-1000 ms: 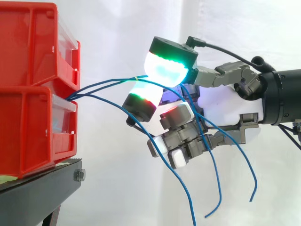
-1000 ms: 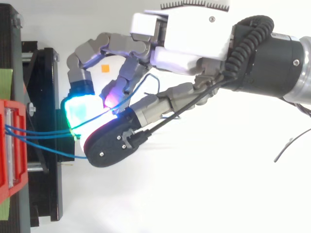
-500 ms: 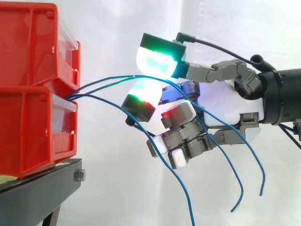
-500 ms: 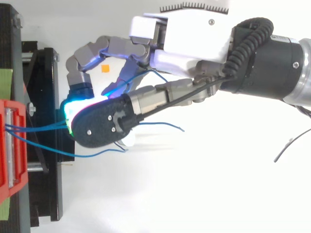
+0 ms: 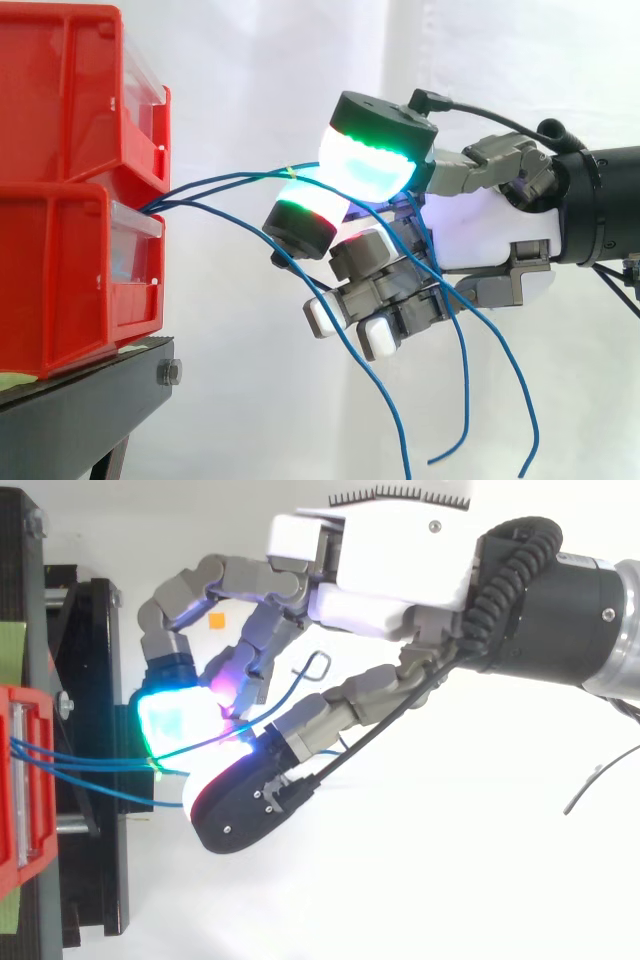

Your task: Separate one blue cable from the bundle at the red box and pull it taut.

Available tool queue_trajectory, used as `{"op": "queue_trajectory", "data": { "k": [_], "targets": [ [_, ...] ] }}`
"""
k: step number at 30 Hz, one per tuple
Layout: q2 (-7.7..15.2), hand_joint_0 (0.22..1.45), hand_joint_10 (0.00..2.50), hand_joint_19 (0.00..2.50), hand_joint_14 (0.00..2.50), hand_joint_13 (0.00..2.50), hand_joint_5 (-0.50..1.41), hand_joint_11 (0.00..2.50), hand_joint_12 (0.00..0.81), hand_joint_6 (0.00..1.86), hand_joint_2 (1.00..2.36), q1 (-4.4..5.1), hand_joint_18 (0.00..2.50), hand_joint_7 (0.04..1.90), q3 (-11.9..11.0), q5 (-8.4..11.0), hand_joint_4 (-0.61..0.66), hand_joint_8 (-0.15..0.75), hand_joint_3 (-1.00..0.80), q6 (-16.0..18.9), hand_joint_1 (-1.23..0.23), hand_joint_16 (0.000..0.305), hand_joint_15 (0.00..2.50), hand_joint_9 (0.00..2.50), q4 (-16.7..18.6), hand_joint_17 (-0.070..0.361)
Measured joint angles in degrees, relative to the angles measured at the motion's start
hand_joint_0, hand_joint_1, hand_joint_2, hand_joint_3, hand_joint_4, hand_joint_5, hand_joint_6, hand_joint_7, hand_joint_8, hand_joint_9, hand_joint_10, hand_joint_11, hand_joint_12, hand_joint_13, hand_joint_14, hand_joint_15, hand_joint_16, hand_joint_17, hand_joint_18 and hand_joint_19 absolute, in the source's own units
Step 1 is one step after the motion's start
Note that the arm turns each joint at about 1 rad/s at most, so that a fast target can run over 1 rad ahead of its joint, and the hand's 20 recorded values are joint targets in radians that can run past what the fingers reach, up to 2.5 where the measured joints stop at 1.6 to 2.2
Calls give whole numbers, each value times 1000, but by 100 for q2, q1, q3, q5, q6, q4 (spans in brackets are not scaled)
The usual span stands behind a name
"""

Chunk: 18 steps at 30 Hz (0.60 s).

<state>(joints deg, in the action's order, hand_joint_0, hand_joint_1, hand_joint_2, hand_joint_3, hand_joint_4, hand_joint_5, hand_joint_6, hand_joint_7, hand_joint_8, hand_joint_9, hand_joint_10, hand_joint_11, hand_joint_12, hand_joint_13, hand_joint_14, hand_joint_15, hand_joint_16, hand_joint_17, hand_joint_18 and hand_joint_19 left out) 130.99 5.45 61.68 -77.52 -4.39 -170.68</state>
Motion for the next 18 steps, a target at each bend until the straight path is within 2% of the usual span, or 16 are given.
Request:
{"op": "queue_trajectory", "data": {
  "k": [1, 3, 5, 8, 13, 18],
  "targets": [
    [0, 724, 27, 736, 22, 765, -199, 1171, 389, 871, 1000, 0, 801, 1134, 0, 0, 117, 336, -500, 0, -922, 48, 597, 1081, 0, 107],
    [-1, 645, 29, 761, 22, 774, -183, 1139, 387, 856, 1000, 0, 804, 1142, -1, 0, 109, 336, -500, 0, -780, 47, 586, 1111, 0, 106],
    [-1, 627, 28, 775, 21, 792, -166, 1107, 385, 834, 1000, 0, 823, 1179, 0, 0, 94, 335, -500, -1, -664, 47, 594, 1157, 0, 106],
    [-1, 617, 28, 782, 21, 800, -151, 1048, 381, 813, 1000, 0, 836, 1169, -1, 0, 85, 328, -500, -1, -571, 47, 589, 1173, 0, 105],
    [-1, 631, 29, 790, 19, 800, -120, 983, 376, 752, 1002, 2, 834, 1192, 0, 0, 106, 322, -479, 0, -480, 46, 574, 1188, 0, 104],
    [0, 633, 28, 812, 19, 805, -91, 939, 374, 674, 1004, 6, 838, 1303, -1, 0, 146, 316, -454, 0, -458, 46, 577, 1200, 0, 104]
  ]
}}
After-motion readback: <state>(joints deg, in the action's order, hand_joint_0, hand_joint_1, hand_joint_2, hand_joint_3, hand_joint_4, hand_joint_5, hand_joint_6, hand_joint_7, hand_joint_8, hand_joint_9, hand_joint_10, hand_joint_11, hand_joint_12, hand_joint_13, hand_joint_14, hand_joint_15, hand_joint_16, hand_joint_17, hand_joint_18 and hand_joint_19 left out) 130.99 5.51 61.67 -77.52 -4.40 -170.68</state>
